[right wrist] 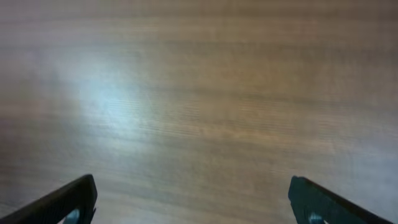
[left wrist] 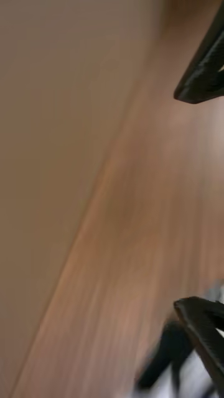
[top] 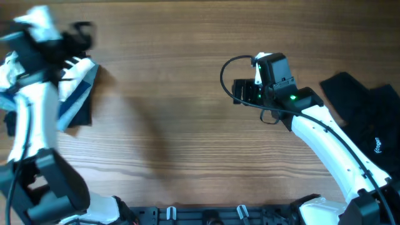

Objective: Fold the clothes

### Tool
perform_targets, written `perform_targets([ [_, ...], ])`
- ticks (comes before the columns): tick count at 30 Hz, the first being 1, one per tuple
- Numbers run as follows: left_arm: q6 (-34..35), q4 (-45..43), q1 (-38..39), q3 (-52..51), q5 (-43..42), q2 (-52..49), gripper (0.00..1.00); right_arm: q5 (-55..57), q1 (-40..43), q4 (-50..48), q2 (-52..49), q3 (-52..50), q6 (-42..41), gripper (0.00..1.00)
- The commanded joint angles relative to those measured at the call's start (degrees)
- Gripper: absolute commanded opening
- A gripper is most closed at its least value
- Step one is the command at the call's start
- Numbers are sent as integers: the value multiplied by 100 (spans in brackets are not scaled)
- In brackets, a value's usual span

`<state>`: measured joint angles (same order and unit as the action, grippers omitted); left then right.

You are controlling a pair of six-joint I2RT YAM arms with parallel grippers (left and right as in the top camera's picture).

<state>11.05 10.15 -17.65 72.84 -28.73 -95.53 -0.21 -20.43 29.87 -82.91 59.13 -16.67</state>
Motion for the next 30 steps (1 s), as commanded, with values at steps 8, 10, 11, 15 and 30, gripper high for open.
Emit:
perform_targets([
  [8,-11,3587,3023,-37,2177,118,100,-651,968,763,343,107,-560,100],
  [10,17,4269,2946,-39,2234,455,100,-236,962,1200,713,98,-597,100],
  [11,166,4590,2938,-55,2376,839,100,-173,962,1364,1165,15,-588,100],
  [15,92,4321,3056,-715,2500,2234,100,-66,892,1427,2614,-422,-599,100],
  [30,223,3464,3163,-2529,2861,6502,100,1071,452,1873,6026,-1421,-599,100],
])
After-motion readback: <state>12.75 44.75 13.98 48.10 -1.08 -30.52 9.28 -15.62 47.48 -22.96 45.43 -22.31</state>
